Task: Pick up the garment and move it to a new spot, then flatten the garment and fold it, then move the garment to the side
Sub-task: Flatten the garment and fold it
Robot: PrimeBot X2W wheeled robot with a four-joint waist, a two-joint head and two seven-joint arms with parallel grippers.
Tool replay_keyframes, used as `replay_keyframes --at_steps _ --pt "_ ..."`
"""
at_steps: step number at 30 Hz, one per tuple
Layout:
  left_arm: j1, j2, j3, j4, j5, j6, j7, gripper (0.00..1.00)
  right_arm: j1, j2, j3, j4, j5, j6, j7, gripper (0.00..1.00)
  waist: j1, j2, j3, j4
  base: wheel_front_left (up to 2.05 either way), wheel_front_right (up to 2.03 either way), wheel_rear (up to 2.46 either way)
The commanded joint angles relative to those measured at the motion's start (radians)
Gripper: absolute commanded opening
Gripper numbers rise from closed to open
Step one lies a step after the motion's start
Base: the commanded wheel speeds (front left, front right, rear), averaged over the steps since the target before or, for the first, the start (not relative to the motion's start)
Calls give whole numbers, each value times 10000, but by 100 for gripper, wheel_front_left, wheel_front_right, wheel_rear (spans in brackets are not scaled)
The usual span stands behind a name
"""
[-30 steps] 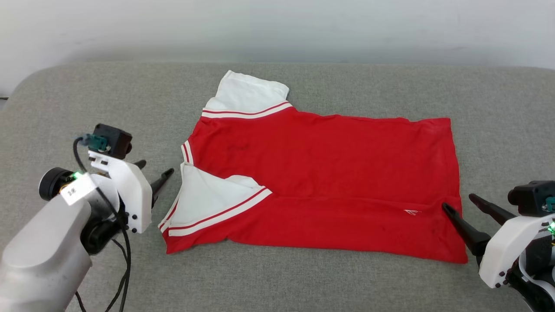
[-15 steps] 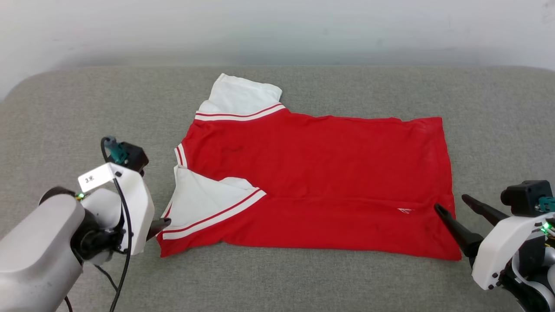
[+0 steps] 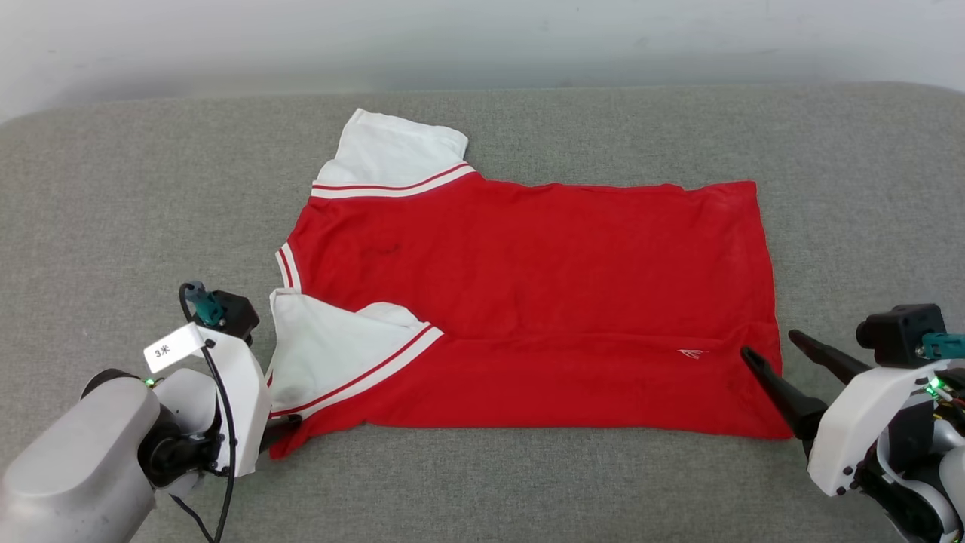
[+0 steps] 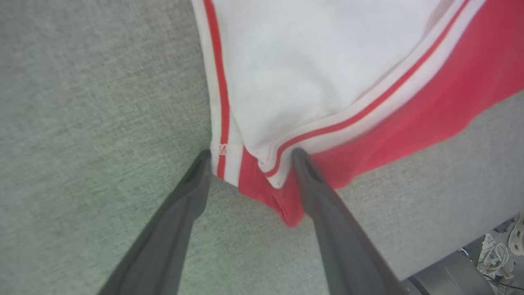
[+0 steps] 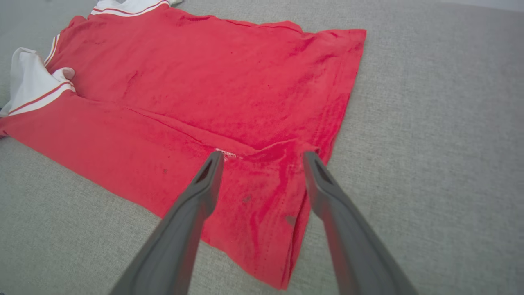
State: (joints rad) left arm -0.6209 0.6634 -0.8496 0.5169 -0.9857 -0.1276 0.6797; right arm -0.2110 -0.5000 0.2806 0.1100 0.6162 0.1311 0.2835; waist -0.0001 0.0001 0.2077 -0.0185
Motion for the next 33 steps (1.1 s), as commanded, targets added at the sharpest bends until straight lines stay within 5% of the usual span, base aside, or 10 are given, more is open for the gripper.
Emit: replay_keyframes --at_steps 1,3,12,23,33 --pt "559 -300 -437 367 46 39 36 100 -158 -38 -25 5 35 -9 -1 100 1 -1 -24 -4 0 0 0" --pt "558 -264 -590 390 129 10 -102 0 -156 -140 -66 -28 44 -9 23 100 1 -1 -87 3 0 0 0" --pt "41 353 -482 -499 144 2 -1293 0 -606 -1099 -359 -483 92 -9 728 100 1 -1 -494 180 0 0 0" --pt "-96 766 -477 -1656 360 15 -1880 0 -1022 -2413 216 -577 1053 -11 4133 100 1 -1 -537 403 0 0 0" --pt "-403 649 -609 -2185 689 155 -1918 0 -1382 -1361 1288 958 988 -11 4639 100 1 -1 37 687 0 0 0"
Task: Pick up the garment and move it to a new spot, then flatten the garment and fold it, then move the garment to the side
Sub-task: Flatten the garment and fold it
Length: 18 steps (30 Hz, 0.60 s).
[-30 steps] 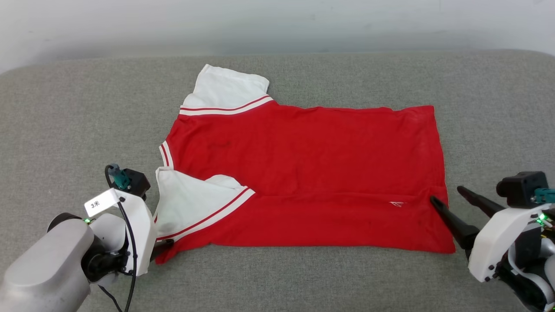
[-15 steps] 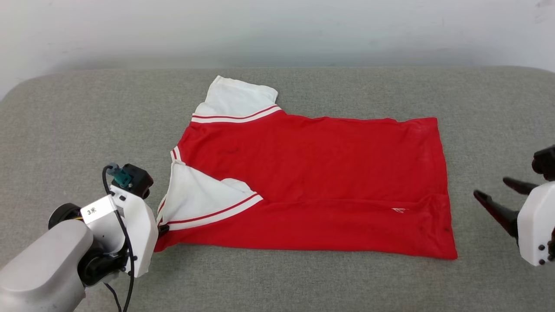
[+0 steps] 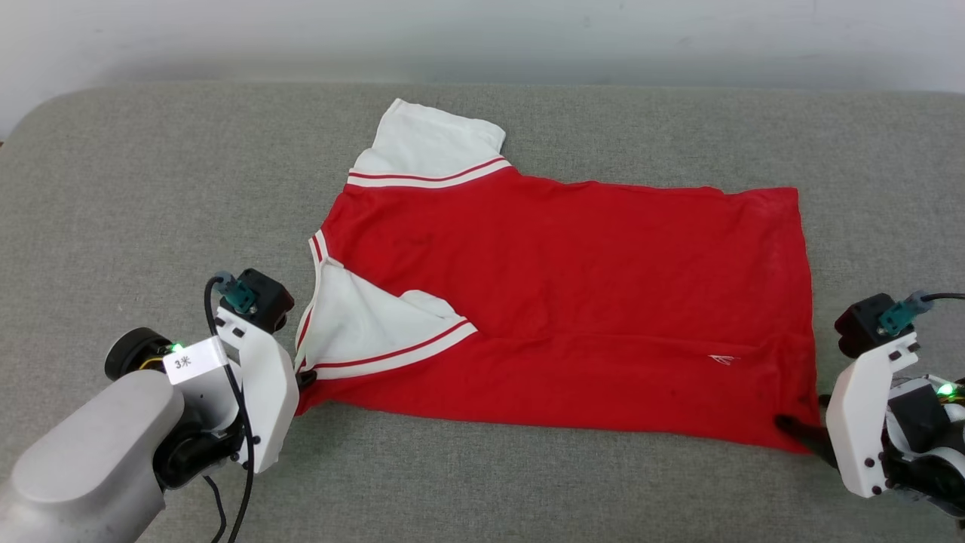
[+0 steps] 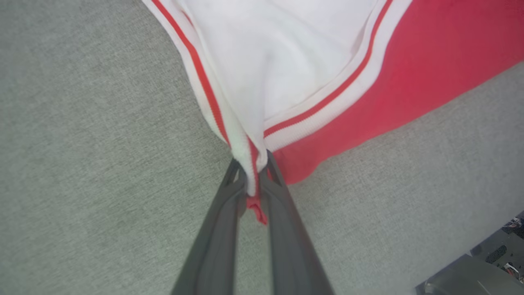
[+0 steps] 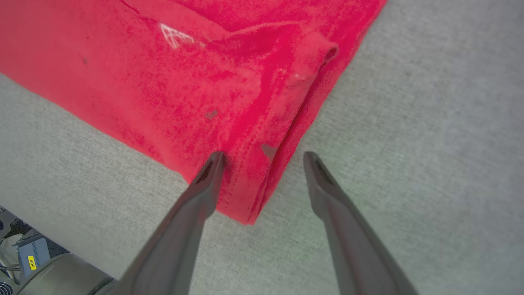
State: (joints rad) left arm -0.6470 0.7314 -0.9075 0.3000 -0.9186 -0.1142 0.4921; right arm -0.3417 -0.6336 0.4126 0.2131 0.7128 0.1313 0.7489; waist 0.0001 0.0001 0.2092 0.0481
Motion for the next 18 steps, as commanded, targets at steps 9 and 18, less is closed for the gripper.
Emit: replay_keyframes --at_steps 9,18 --pt "-194 -173 -79 144 113 34 -183 0 114 758 1323 1585 2 -7 -519 100 -1 -1 246 114 0 0 0" --pt "194 -114 -87 372 -30 42 -422 0 -426 235 1402 1568 389 -11 -2087 0 -1 -1 -235 -79 0 0 0"
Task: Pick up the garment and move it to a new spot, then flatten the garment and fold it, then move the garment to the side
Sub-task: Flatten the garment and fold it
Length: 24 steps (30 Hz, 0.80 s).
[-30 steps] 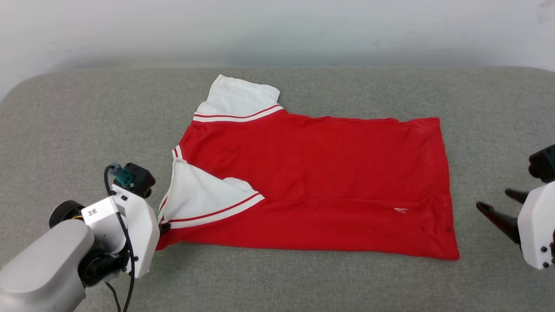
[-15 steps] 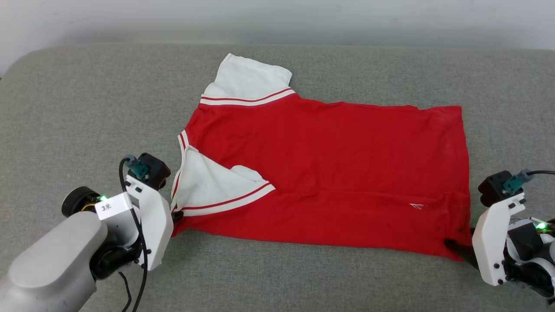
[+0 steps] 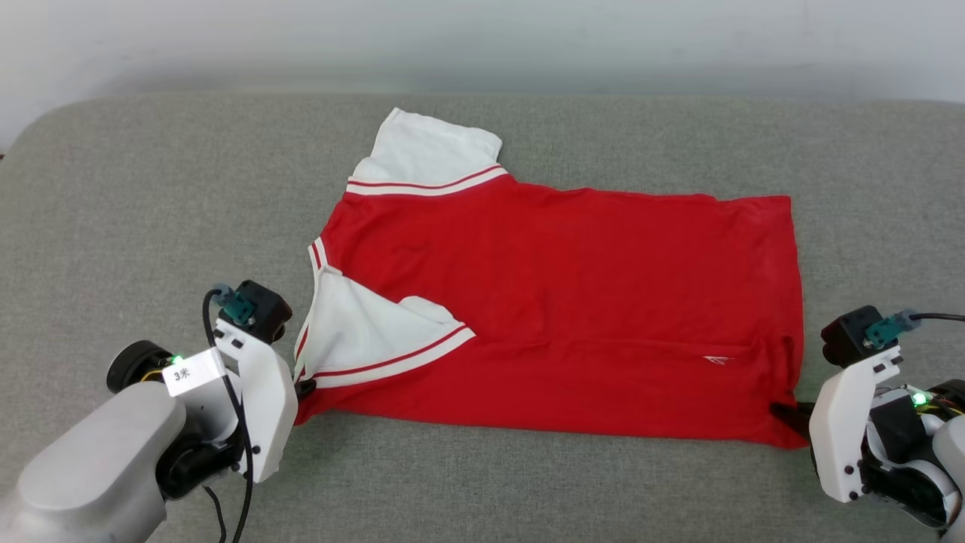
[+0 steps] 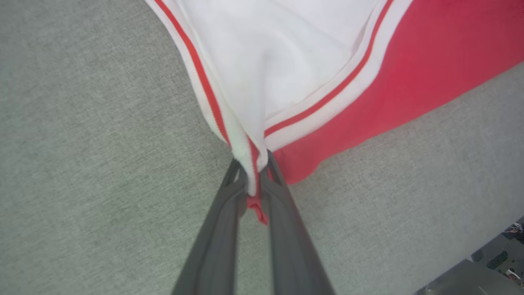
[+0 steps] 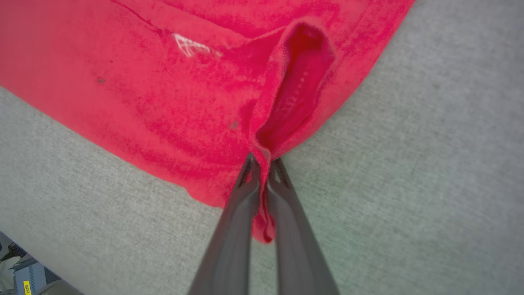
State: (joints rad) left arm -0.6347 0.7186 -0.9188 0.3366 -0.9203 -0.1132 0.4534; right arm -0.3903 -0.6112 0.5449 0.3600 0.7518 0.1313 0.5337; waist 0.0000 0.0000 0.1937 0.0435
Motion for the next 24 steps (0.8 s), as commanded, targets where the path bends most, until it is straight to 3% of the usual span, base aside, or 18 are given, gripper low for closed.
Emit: replay_keyframes --at_steps 1,8,15,24 --pt "140 51 45 -6 -49 46 -71 0 79 -70 33 -6 51 -13 -84 0 0 0 -170 -50 0 0 0" --pt "770 519 41 -519 -258 211 -128 0 755 -714 -284 -919 440 -13 -690 0 0 0 -769 -122 0 0 0" --pt "2024 1356 -126 -1950 -483 734 -138 0 2454 -1265 -1053 -2115 432 -16 -587 0 0 0 -1057 -173 0 0 0" --pt "2873 1369 -303 -2162 -788 1111 -202 0 3590 -674 -1856 -2219 263 -16 99 0 0 0 -899 -197 0 0 0"
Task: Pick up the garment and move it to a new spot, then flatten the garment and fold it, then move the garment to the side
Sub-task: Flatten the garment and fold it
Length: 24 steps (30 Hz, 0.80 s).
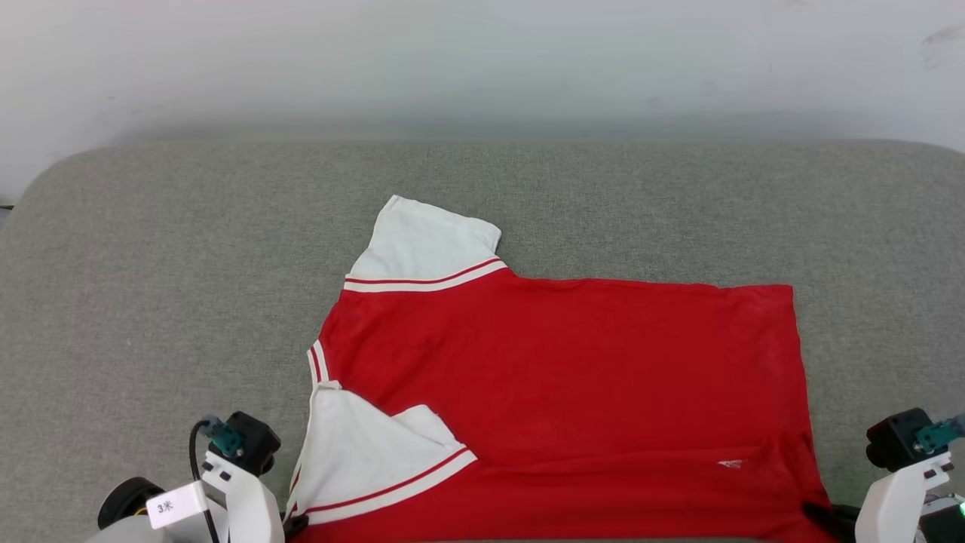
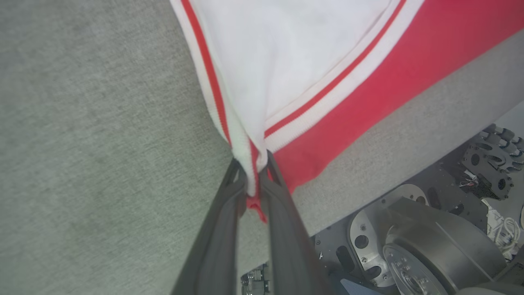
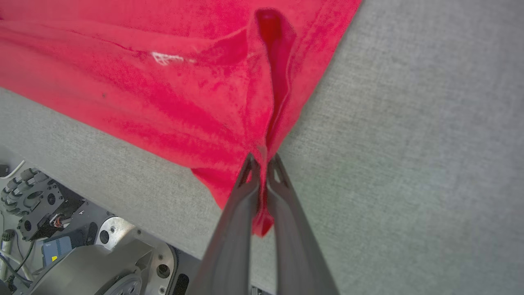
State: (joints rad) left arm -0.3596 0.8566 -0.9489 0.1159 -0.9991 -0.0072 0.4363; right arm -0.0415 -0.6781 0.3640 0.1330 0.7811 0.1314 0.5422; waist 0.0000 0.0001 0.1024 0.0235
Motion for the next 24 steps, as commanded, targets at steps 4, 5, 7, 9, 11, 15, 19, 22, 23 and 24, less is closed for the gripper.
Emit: replay_keyframes --at_steps 4,5,7,9,11,15,19,22,23,24 --pt "255 -225 -63 358 -3 40 -188 0 279 362 -184 409 -143 -16 178 0 0 -1 106 28 0 0 0" --pt "263 -282 -49 424 11 45 -275 0 307 415 -186 486 -218 -18 143 0 0 -1 114 43 0 0 0" --pt "238 -340 21 552 118 135 -515 20 330 546 -262 597 -336 -18 -55 7 0 -1 107 74 0 0 0" --pt "170 -316 148 626 240 260 -851 100 344 660 -420 587 -426 -18 -321 77 0 -1 57 101 0 0 0" --pt "124 -294 192 593 381 326 -1109 100 351 708 -579 437 -592 -16 -661 100 0 -1 -36 116 0 0 0" --pt "-62 -212 460 389 674 603 -1739 100 380 954 -1227 85 -1019 -13 -1599 100 0 -1 -240 128 0 0 0" --pt "-311 -330 889 280 956 1052 -2604 100 199 1688 -2348 -211 -1952 -13 -3107 100 0 -1 -352 89 0 0 0" --pt "-637 -401 1112 425 1386 1312 -3267 100 27 2309 -3061 -402 -2754 -13 -4149 100 0 -1 -366 11 0 0 0" --pt "-772 -487 1222 486 1444 1375 -3517 100 -14 2528 -3234 -482 -3047 -13 -4460 100 0 -1 -359 -25 0 0 0" --pt "-881 -629 1372 556 1410 1416 -3741 100 -60 2761 -3438 -552 -3287 -13 -4742 100 0 -1 -349 -62 0 0 0"
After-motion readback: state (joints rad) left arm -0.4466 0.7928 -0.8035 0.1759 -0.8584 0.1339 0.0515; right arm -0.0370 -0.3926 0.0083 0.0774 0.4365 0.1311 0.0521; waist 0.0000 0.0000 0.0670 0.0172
